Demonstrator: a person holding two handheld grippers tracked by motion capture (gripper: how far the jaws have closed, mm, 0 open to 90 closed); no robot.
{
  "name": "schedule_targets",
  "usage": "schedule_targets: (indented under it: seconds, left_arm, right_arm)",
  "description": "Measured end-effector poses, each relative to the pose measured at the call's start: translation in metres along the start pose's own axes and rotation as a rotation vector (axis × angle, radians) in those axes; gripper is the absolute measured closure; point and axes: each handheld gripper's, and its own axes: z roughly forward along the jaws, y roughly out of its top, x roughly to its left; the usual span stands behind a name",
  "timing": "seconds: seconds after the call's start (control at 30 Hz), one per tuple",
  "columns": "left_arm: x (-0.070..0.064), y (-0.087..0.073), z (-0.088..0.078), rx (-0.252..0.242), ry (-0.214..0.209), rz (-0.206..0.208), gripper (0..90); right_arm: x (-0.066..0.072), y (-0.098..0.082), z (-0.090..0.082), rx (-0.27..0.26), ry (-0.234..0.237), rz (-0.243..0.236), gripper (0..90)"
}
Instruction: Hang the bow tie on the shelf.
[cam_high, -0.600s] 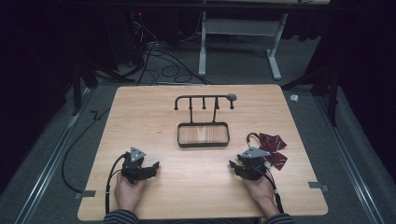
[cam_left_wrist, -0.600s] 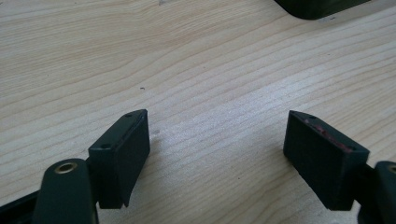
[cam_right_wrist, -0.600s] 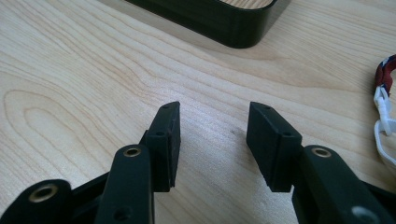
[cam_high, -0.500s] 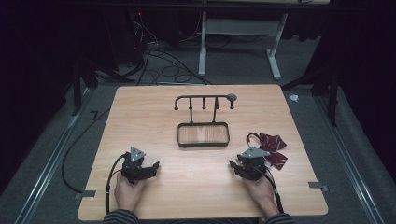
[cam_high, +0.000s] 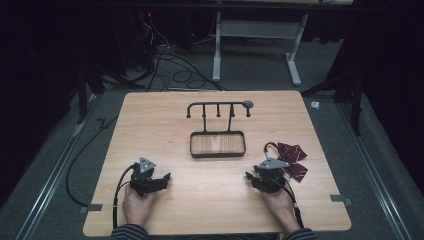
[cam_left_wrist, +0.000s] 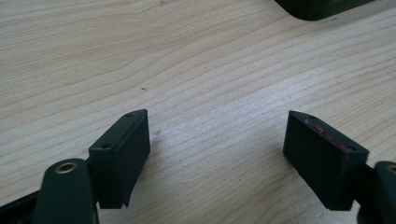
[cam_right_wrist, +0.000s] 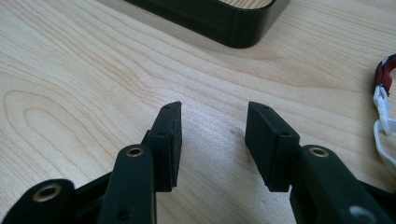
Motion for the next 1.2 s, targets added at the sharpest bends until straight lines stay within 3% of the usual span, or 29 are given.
schedule_targets:
  seconds: [0.63,0.87,1.0,1.2]
  left_arm:
    - [0.000,0.000,0.000,0.002,-0.001,0.000,23.3]
    - [0.000,0.000,0.000,0.004,-0.002,0.002,23.3]
    - [0.000,0.000,0.000,0.004,-0.001,0.002,23.3]
    - [0.000,0.000,0.000,0.005,-0.001,0.002,23.3]
  right_arm:
    - [0.001,-0.001,-0.002,-0.003,-0.016,0.031,61.4]
    - [-0.006,-0.003,-0.018,-0.059,-0.009,0.057,66.1]
    - [-0.012,-0.004,-0.027,-0.072,-0.005,0.083,66.5]
    - [-0.020,-0.002,-0.035,-0.073,-0.014,0.087,67.2]
